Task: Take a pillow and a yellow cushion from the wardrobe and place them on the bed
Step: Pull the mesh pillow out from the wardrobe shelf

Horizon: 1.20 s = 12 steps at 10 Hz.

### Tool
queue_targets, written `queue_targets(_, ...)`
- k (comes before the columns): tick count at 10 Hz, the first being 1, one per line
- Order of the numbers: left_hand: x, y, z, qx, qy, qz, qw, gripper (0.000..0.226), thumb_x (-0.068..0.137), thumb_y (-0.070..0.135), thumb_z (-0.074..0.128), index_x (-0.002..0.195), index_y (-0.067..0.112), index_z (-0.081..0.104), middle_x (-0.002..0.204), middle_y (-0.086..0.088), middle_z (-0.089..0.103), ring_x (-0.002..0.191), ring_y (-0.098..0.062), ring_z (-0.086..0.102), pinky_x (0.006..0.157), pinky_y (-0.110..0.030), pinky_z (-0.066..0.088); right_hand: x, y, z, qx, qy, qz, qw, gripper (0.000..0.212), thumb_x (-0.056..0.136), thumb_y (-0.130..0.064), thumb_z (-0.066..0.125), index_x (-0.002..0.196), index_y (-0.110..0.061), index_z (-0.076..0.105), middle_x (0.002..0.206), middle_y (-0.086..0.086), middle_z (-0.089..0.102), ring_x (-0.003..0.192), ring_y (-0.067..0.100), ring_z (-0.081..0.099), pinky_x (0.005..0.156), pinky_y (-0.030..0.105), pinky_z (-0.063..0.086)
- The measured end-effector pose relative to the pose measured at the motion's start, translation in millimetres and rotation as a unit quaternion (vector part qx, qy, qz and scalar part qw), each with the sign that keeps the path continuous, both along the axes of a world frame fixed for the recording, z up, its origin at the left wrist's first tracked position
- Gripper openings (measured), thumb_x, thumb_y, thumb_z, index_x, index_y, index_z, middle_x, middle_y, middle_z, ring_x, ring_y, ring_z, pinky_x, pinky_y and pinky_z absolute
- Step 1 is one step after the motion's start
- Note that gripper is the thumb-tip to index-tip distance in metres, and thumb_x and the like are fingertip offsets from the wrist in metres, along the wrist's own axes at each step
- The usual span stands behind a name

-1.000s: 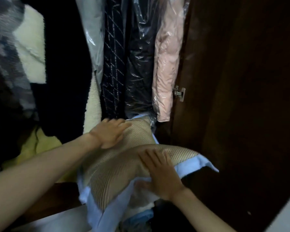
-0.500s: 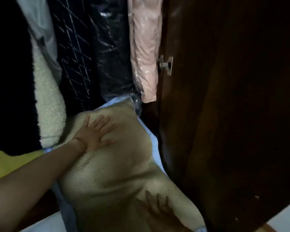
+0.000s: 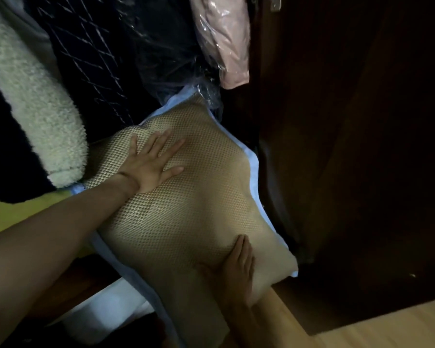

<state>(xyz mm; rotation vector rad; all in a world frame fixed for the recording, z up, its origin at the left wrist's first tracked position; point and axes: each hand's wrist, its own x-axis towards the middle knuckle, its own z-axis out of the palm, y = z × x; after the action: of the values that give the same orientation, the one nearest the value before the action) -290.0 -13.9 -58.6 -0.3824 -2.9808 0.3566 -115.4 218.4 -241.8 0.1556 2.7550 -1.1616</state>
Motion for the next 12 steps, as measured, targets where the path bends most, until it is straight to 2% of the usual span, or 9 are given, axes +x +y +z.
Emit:
queue_targets(2,0.1,0.0,2.5,-0.003,-0.002,0.003,1.000,0.071,0.089,0.082,0.004,0.147,0.052,-0.023,0.163,0.005,-0.026,0.151,-0.021,-0.015,0.114,-0.067,-0.012,-10.0,0.7,-9.1,-0.055,-0.027,-0.036,0.997,0.054,0.100,-0.039,0.050,0.150,-0.030,0.033,0.150,0.000,0.038,0.129,0.021,0.046,0.105,0.044,0.041)
queue_targets(3,1.8,6.2,8.7,-0.022,-0.025,0.015,0.999,0.071,0.089,0.082,0.003,0.148,0.051,-0.024,0.164,0.001,-0.023,0.151,-0.023,-0.014,0.114,-0.068,-0.011,-12.4,15.3,-5.1,-0.120,-0.049,-0.064,0.990,0.032,0.101,-0.032,0.051,0.132,-0.023,0.055,0.130,0.001,0.058,0.119,0.021,0.055,0.100,0.032,0.044)
queue_targets(4,11.2,13.9,25.1,-0.021,-0.008,-0.034,0.999,0.071,0.092,0.077,0.013,0.154,0.047,-0.007,0.166,-0.008,0.006,0.151,-0.029,0.007,0.115,-0.068,-0.001,-4.8,33.0,5.0,-0.199,-0.003,-0.045,0.979,0.021,0.098,-0.022,0.055,0.116,-0.019,0.065,0.093,-0.013,0.061,0.095,0.011,0.063,0.073,0.009,0.044)
queue_targets(5,25.0,9.3,26.5,-0.049,0.043,-0.156,0.986,0.081,0.087,0.078,0.033,0.156,0.040,0.015,0.156,-0.007,0.031,0.145,-0.025,0.025,0.118,-0.061,0.009,-3.6,30.7,7.9,-0.246,-0.005,-0.050,0.968,0.022,0.100,-0.016,0.051,0.117,-0.019,0.064,0.095,-0.009,0.063,0.095,0.013,0.064,0.073,0.013,0.046)
queue_targets(6,32.1,2.4,13.8,-0.063,0.031,-0.168,0.983,0.105,0.076,0.089,0.038,0.159,0.031,0.009,0.158,-0.007,0.024,0.149,-0.026,0.018,0.119,-0.062,0.008,-10.1,14.7,4.4,-0.227,-0.025,-0.046,0.973,0.025,0.107,-0.017,0.039,0.124,-0.022,0.057,0.122,-0.003,0.060,0.111,0.008,0.057,0.092,0.012,0.043)
queue_targets(7,24.7,2.0,6.4,-0.080,0.069,-0.151,0.983,0.107,0.075,0.090,0.037,0.153,0.017,0.030,0.137,-0.009,0.045,0.126,-0.027,0.042,0.111,-0.054,0.024,-22.3,14.2,-12.9,-0.150,-0.052,0.017,0.987,0.046,0.106,-0.029,0.037,0.147,-0.008,0.036,0.143,0.010,0.050,0.130,0.023,0.048,0.111,0.041,0.037)
queue_targets(8,15.7,3.3,0.6,-0.094,0.110,-0.159,0.977,0.089,0.083,0.086,0.031,0.125,0.010,0.054,0.112,-0.008,0.057,0.098,-0.025,0.049,0.091,-0.045,0.034,-29.2,16.2,-16.7,-0.158,-0.059,0.023,0.985,0.052,0.105,-0.033,0.039,0.150,-0.008,0.032,0.146,0.010,0.048,0.133,0.025,0.046,0.112,0.044,0.036)
queue_targets(10,10.4,23.6,23.2,-0.136,0.069,-0.202,0.967,0.077,0.089,0.077,0.025,0.093,0.013,0.068,0.079,-0.007,0.069,0.070,-0.028,0.063,0.073,-0.038,0.047,-36.7,28.4,-0.7,-0.109,-0.042,-0.006,0.993,0.040,0.091,-0.061,0.046,0.102,-0.027,0.063,0.094,-0.005,0.067,0.089,0.017,0.063,0.089,0.040,0.050)
queue_targets(12,47.2,73.3,65.9,-0.230,0.050,-0.196,0.952,0.080,0.086,0.081,0.007,0.102,0.027,0.063,0.092,0.007,0.069,0.077,-0.015,0.067,0.061,-0.031,0.037,-25.1,76.0,45.1,0.036,0.051,0.015,0.998,0.055,0.078,-0.071,0.027,0.064,-0.025,0.053,0.072,-0.006,0.063,0.077,0.018,0.061,0.075,0.035,0.049)
